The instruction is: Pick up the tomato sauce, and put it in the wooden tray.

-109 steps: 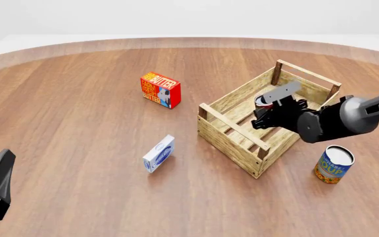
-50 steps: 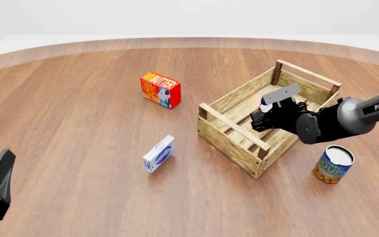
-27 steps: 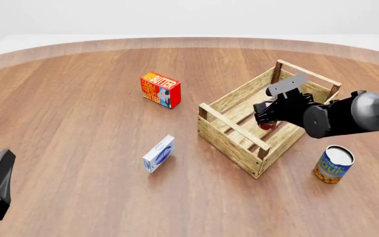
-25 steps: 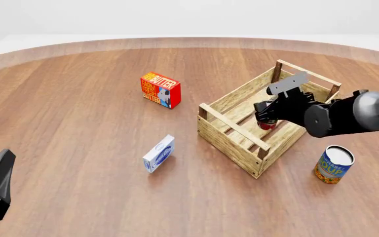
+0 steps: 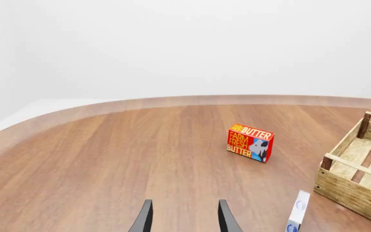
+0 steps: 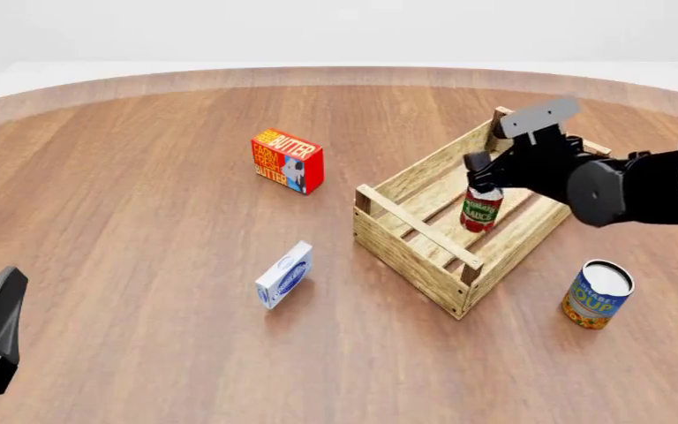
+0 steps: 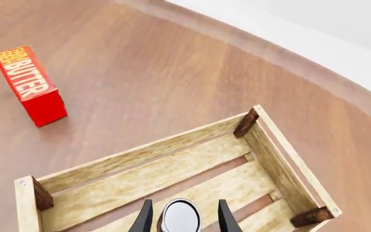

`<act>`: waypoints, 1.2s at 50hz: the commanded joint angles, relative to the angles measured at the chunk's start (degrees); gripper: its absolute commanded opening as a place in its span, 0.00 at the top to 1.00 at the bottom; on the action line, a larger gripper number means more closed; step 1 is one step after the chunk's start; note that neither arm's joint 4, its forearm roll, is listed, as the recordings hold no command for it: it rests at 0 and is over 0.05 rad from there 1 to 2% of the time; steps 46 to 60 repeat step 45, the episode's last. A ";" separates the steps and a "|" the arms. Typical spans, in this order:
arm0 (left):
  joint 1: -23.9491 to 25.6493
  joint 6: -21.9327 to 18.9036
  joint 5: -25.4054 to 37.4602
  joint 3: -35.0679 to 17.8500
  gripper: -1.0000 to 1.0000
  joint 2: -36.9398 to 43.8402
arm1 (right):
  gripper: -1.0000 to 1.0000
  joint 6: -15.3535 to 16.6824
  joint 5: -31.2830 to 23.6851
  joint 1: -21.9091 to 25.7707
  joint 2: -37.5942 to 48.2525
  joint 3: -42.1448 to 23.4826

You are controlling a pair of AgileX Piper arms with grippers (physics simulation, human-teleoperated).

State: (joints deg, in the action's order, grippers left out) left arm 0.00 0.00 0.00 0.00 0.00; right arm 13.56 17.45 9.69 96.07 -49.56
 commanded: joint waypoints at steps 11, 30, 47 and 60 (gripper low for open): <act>0.00 0.00 0.00 0.00 0.00 0.00 | 0.00 -3.83 -3.64 0.63 -9.65 -1.01; 0.00 0.00 0.00 0.00 0.00 0.00 | 0.00 -8.49 -4.57 1.40 -23.18 4.14; 0.00 0.00 0.00 0.00 0.00 0.00 | 0.00 -13.29 -2.99 2.54 -35.29 11.88; 0.00 0.00 0.00 0.00 0.00 0.00 | 0.00 -13.29 -2.99 2.54 -35.29 11.88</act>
